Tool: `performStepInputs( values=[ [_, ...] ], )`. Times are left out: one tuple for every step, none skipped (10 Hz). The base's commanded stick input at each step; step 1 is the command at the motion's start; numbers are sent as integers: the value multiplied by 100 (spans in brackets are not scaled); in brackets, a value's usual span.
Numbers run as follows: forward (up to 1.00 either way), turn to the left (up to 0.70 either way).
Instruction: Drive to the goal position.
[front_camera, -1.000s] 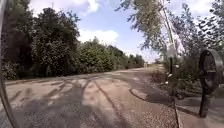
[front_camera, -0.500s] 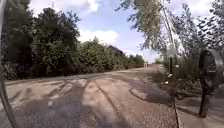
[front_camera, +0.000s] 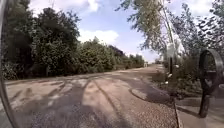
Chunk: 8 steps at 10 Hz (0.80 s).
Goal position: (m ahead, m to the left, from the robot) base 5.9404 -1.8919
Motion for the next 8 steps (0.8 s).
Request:
performStepInputs(
  values=[
    [4, 0],
    [4, 0],
    [1, 0],
    [1, 0],
    [2, 0],
    [3, 0],
    [4, 0],
    [4, 0]
  ],
)
